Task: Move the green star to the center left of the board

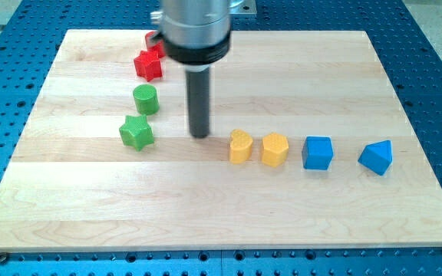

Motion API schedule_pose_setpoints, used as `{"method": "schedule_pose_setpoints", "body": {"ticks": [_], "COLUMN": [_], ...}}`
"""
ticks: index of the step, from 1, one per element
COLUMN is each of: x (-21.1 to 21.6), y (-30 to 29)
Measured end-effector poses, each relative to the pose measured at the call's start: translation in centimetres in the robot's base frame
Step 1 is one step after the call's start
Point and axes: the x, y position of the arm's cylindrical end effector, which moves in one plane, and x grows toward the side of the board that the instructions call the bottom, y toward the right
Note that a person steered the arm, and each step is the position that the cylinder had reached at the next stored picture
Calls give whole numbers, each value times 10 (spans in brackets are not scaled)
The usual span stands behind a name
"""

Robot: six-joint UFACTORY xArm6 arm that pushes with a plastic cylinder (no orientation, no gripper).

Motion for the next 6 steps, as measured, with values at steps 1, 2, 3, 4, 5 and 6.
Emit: {"method": "schedule_pose_setpoints", "body": {"ticks": [1, 2, 3, 4, 5, 6], "x": [21, 21, 5, 27, -19, -56], "y": [-56, -107, -147, -154, -168, -169]}}
